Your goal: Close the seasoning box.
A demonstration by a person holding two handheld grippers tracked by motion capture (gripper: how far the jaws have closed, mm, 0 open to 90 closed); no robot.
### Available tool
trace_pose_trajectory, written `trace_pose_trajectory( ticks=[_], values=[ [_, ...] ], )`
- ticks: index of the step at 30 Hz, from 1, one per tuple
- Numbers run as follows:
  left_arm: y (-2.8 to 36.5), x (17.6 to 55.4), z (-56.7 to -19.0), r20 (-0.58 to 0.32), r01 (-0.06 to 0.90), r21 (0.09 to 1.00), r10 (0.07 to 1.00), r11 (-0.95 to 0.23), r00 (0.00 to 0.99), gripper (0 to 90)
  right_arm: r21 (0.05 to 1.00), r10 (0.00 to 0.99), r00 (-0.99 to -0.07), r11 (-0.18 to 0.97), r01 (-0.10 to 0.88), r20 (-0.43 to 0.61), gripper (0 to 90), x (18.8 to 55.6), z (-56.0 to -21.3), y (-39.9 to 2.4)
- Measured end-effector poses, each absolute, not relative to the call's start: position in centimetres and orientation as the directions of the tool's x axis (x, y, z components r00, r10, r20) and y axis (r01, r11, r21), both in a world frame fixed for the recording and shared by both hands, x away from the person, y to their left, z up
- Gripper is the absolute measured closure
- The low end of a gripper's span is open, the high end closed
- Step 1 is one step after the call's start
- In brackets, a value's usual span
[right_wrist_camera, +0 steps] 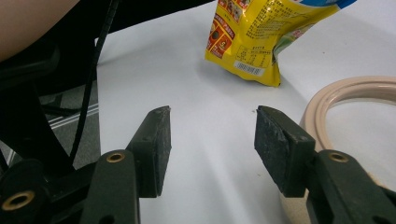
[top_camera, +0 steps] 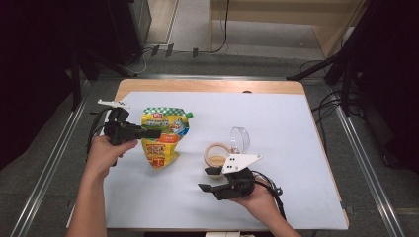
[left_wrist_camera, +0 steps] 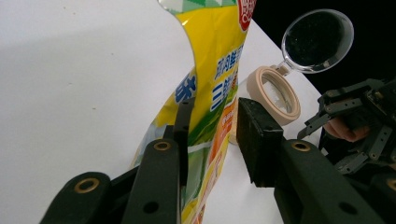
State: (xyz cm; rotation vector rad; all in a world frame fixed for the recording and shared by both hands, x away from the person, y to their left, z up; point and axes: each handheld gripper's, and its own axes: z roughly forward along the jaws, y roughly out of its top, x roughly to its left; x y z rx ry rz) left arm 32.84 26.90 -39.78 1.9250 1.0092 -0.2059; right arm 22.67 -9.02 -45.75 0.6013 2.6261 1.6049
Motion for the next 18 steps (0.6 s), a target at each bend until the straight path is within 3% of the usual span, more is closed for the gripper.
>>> trace_pose_trajectory(
  ticks=[18],
  values=[
    [28.4, 32.4, -39.4, -0.472, 0.677, 0.700, 0.564, -0.228, 0.677, 54.8, 0.857, 0.323, -0.928, 0.409, 0.314, 0.185, 47.4, 22.7, -45.8, -9.0]
  ],
)
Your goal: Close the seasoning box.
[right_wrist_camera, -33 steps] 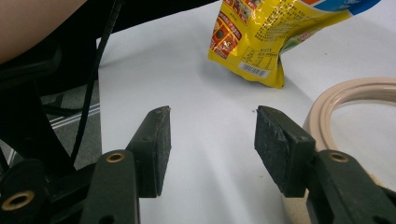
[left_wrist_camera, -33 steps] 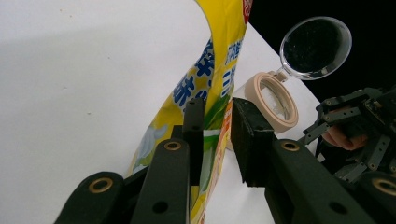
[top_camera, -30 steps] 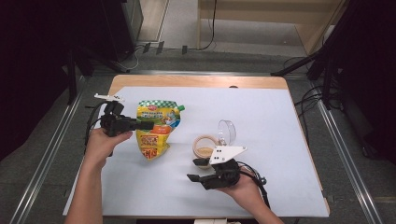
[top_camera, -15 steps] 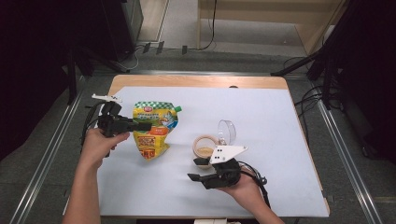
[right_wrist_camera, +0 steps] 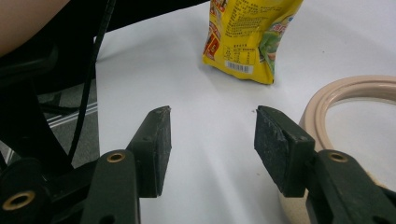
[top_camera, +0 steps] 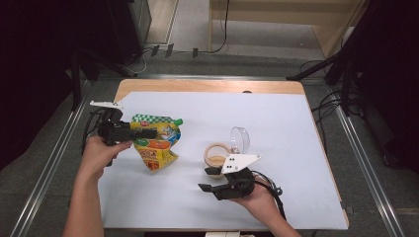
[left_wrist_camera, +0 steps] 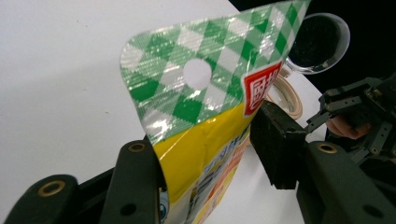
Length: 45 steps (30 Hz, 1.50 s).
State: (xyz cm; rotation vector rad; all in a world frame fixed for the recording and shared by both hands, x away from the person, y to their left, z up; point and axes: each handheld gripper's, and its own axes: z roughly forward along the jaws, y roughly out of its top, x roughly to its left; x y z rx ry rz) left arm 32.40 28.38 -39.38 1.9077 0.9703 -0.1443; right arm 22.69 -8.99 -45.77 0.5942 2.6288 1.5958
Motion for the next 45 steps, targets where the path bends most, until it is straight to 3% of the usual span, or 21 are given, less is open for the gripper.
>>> trace_pose_trajectory(
  ticks=[25, 45],
  values=[
    [29.3, 30.7, -35.1, -0.418, 0.653, 0.733, 0.631, -0.191, 0.654, 46.2, 0.844, 0.362, -0.914, 0.418, 0.335, 0.184, 49.5, 23.1, -44.8, -10.2],
    [33.0, 30.3, -35.4, -0.390, 0.673, 0.732, 0.742, -0.110, 0.545, 45.7, 0.841, 0.385, -0.906, 0.418, 0.343, 0.178, 51.5, 22.9, -44.0, -12.2]
  ],
)
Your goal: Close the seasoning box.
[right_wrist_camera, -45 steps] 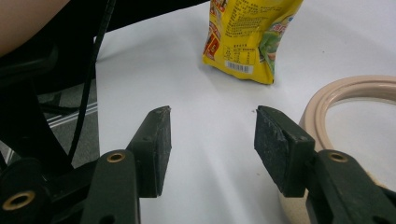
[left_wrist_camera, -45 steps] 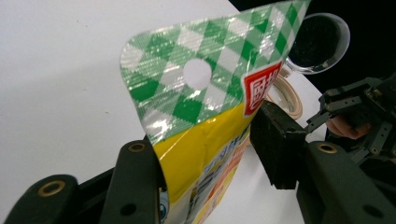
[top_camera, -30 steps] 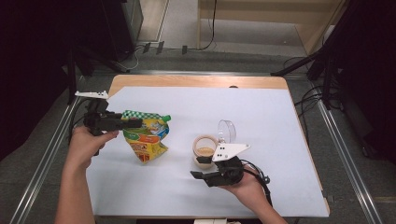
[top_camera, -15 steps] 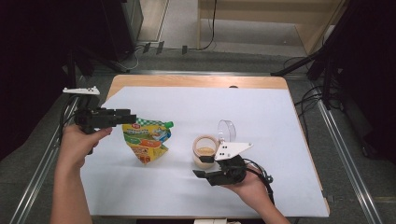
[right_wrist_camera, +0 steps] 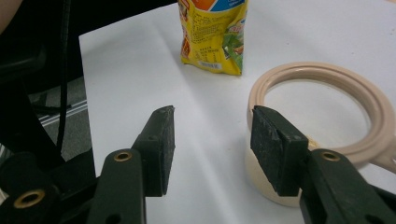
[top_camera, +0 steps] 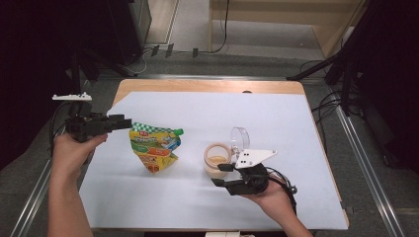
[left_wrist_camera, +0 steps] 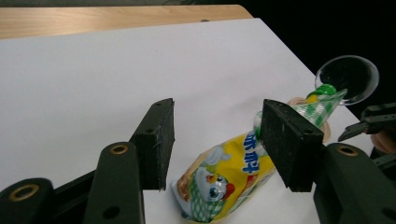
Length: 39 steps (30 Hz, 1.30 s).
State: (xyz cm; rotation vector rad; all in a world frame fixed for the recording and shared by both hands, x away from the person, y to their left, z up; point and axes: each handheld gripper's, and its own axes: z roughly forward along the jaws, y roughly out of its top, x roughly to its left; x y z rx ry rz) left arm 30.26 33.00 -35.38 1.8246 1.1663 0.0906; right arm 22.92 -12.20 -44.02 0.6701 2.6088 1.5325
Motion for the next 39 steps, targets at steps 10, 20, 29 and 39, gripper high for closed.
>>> trace_pose_trajectory(
  ticks=[10, 20, 29, 39],
  values=[
    [34.3, 30.7, -37.0, -0.393, 0.695, 0.715, 0.773, -0.084, 0.498, 44.9, 0.839, 0.396, -0.898, 0.409, 0.360, 0.192, 55.6, 22.8, -43.7, -14.4],
    [34.2, 31.4, -38.5, -0.393, 0.709, 0.700, 0.781, -0.087, 0.485, 43.7, 0.835, 0.422, -0.886, 0.405, 0.373, 0.191, 71.1, 22.6, -43.6, -16.8],
    [33.5, 31.9, -39.5, -0.395, 0.722, 0.683, 0.778, -0.106, 0.488, 43.4, 0.824, 0.468, -0.854, 0.376, 0.424, 0.226, 88.1, 23.3, -43.9, -18.8],
    [33.0, 32.4, -40.3, -0.385, 0.728, 0.673, 0.779, -0.129, 0.495, 42.6, 0.807, 0.526, -0.815, 0.355, 0.471, 0.244, 90.0, 25.2, -44.8, -20.2]
  ],
)
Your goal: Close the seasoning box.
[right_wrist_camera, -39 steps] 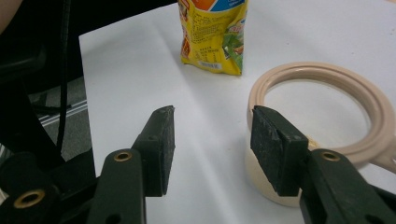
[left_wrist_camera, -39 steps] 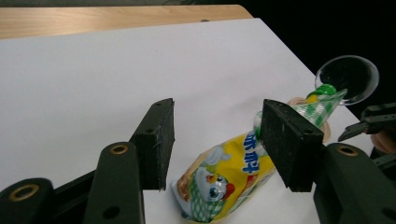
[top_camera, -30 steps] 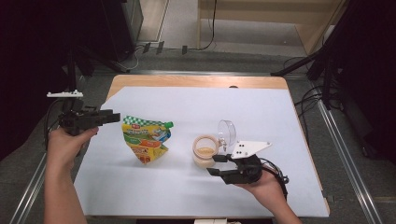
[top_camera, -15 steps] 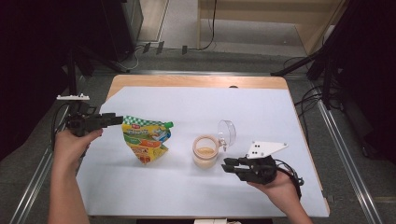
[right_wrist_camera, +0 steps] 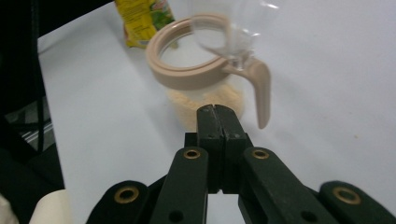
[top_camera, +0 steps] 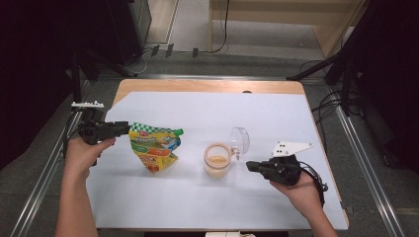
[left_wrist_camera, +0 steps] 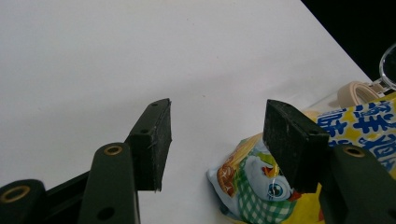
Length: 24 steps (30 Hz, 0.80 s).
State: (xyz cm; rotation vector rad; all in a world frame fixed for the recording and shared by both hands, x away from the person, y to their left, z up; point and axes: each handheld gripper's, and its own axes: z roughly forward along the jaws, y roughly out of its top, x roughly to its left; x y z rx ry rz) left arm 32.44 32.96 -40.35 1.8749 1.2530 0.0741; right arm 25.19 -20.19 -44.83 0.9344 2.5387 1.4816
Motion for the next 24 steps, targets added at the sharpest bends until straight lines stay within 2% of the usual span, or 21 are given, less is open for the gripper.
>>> trace_pose_trajectory(
  ticks=[13, 24],
  values=[
    [32.3, 33.0, -41.0, -0.379, 0.731, 0.665, 0.775, -0.153, 0.506, 41.9, 0.801, 0.580, -0.755, 0.271, 0.534, 0.307, 90.0, 27.8, -45.9, -19.2],
    [32.0, 32.9, -41.2, -0.382, 0.734, 0.660, 0.771, -0.159, 0.510, 41.5, 0.812, 0.602, -0.735, 0.232, 0.535, 0.312, 90.0, 29.0, -45.9, -18.8]
  ],
)
